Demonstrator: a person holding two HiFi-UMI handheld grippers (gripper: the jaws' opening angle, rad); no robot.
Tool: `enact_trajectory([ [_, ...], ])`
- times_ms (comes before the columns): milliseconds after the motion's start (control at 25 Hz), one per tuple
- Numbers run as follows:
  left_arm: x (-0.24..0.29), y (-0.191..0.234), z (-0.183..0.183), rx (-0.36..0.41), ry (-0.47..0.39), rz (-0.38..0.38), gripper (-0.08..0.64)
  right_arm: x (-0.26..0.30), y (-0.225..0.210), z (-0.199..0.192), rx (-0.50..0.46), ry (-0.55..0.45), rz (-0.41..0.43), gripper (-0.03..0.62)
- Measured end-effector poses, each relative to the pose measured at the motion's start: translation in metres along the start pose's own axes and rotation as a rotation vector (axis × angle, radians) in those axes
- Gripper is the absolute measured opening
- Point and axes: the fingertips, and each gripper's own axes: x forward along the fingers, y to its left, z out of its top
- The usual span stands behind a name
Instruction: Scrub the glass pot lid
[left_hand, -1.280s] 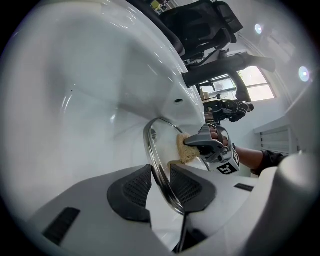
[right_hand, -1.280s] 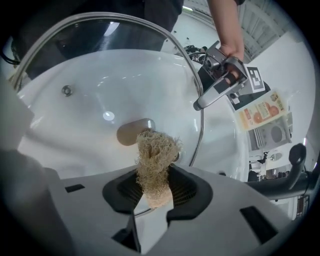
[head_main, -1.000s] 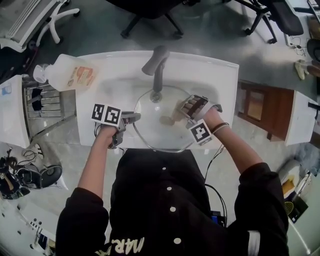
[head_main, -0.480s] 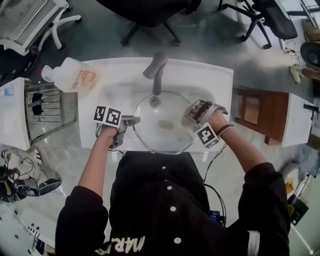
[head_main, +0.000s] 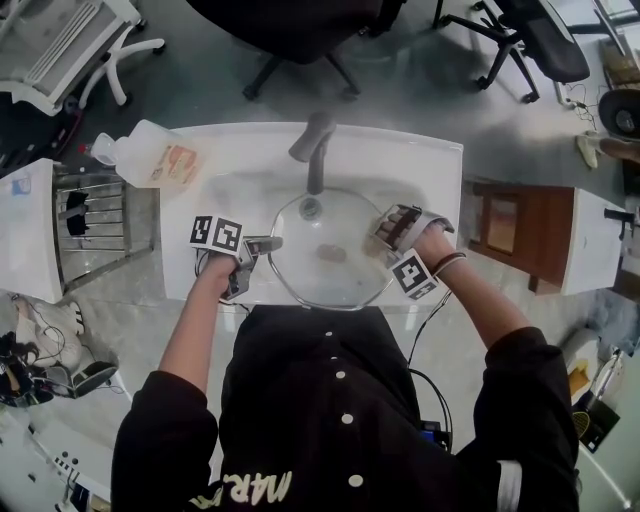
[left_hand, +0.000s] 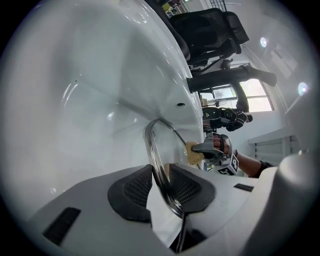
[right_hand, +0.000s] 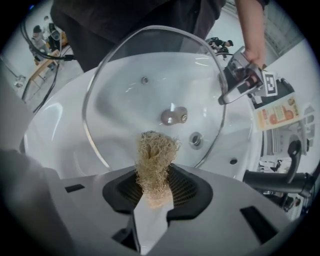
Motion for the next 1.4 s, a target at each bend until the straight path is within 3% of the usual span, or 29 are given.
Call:
enact_trajectory([
  [80,0.0,0.0,0.0,-0.032,-0.01,-0.014,0.121,-0.004,-0.029,0.014,0.079,-0.021,-0.116,0.14],
  [200,-0.001,-0.003,0.003,-0.074,-0.03,-0.047,0.118,-0.017,-0.096,0.048,0.222,-0.095,-0.372,0.14],
  [240,-0.002,-0.004,0.005,-0.089,-0.037,-0.059,0.116,-0.019,-0.111,0.058,0.255,-0.114,-0.403,0.141],
  [440,-0.002,-0.005,0.007,-0.136,-0.046,-0.088,0.109,-0.012,-0.144,0.097,0.347,-0.179,-0.414,0.141],
  [720,-0.003,-0.004,0.007,-0.167,-0.05,-0.097,0.104,0.003,-0.163,0.111,0.51,-0.203,-0.403,0.141],
  [920,-0.003,-0.003,0.006,-0.164,-0.046,-0.08,0.103,0.008,-0.164,0.121,0.473,-0.201,-0.411,0.141],
  [1040,-0.004,-0.001,0.005,-0.162,-0.04,-0.066,0.103,0.008,-0.16,0.119,0.404,-0.197,-0.411,0.14],
  [1280,-0.002,0.0,0.005,-0.155,-0.035,-0.052,0.103,0.007,-0.119,0.113,0.259,-0.169,-0.304,0.14],
  [1400,-0.003,0.001,0.004,-0.154,-0.038,-0.048,0.103,-0.003,-0.12,0.111,0.245,-0.195,-0.37,0.14],
])
